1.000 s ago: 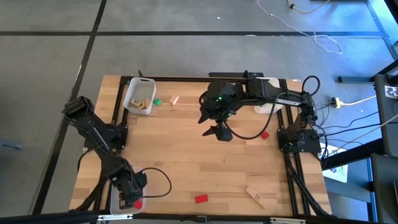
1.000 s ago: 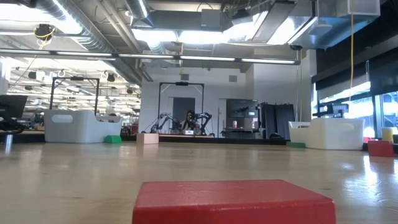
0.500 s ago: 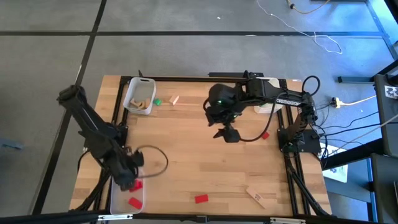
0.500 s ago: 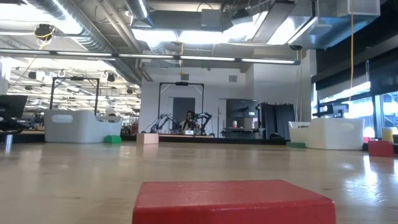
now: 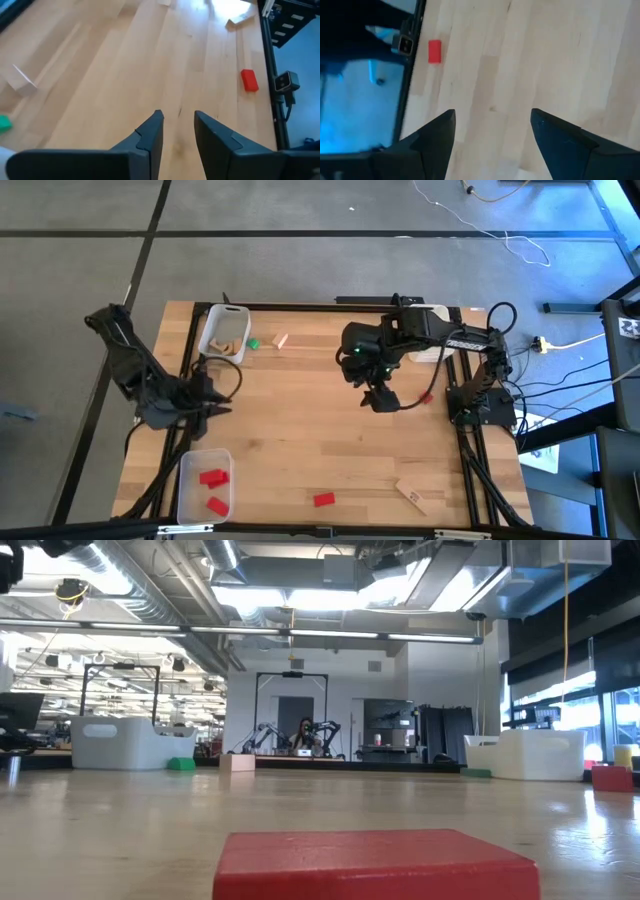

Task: Sort & place blocks by color
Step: Put the red block into the transparent bin

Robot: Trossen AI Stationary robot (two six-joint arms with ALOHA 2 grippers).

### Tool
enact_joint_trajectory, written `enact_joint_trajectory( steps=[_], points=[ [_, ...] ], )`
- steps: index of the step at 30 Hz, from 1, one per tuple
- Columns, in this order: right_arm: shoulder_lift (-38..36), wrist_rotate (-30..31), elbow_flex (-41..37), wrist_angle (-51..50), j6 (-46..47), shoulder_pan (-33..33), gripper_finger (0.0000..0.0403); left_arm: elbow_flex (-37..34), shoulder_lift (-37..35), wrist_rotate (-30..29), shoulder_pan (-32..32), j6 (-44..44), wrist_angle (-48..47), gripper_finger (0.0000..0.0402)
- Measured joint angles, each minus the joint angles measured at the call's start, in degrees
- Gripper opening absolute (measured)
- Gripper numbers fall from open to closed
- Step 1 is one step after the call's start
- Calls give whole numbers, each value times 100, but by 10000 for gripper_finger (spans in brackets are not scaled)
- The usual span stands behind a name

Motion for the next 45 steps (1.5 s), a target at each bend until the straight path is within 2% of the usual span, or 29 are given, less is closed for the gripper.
enact_joint_trajectory(
  steps=[7, 17, 22, 28, 33, 37, 45],
  points=[
    [0, 1, 0, 27, 1119, 9, 260, 0, -358, 260, -2, 347, -463, 101],
    [4, 114, -55, -254, 2576, 10, 260, 0, -709, 218, -2, 1257, -766, 101],
    [-39, 246, -52, -269, 2329, 13, 260, 0, -955, 214, -2, 1419, -764, 101],
    [-525, 1165, -43, -178, 1849, 35, 260, 0, -1144, 36, -2, 1329, -762, 101],
    [-1064, 1818, -52, -208, 1837, 66, 260, 0, -1161, -128, -2, 1254, -757, 101],
    [-1523, 2129, -457, -222, 2006, 66, 260, 0, -1161, -310, -2, 1034, -757, 103],
    [-2642, 2166, -2176, 176, 2734, 61, 260, 0, -1161, -416, -2, 853, -753, 103]
  ],
)
